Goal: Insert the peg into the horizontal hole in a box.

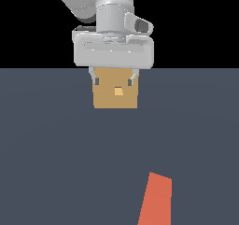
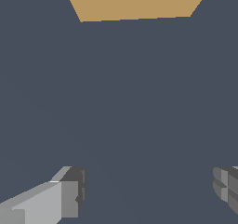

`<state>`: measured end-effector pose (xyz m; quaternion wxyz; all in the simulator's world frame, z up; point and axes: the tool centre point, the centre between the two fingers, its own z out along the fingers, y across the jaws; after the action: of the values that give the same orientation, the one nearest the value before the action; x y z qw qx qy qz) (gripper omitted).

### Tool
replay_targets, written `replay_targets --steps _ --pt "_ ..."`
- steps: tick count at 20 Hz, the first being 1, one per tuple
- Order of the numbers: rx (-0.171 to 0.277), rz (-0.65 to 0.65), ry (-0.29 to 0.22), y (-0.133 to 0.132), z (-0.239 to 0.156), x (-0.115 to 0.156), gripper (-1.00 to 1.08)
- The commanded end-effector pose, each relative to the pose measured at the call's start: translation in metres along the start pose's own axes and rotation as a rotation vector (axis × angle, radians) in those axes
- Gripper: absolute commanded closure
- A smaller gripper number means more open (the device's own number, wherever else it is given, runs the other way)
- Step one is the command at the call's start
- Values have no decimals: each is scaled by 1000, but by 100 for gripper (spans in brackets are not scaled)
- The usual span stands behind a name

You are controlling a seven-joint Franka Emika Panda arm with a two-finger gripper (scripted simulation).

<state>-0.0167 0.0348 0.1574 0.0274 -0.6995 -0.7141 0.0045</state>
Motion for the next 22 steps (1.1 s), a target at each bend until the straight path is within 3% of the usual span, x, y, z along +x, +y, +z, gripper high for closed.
replay_targets --steps 1,5,10,14,22 --pt "0 0 0 0 0 0 -92" --pt "-2 14 -1 3 3 -11 -92" --pt "-8 70 -6 11 14 -54 -92" --pt "-17 142 -12 20 28 -109 -92" --pt "-37 318 -21 24 60 -245 -92"
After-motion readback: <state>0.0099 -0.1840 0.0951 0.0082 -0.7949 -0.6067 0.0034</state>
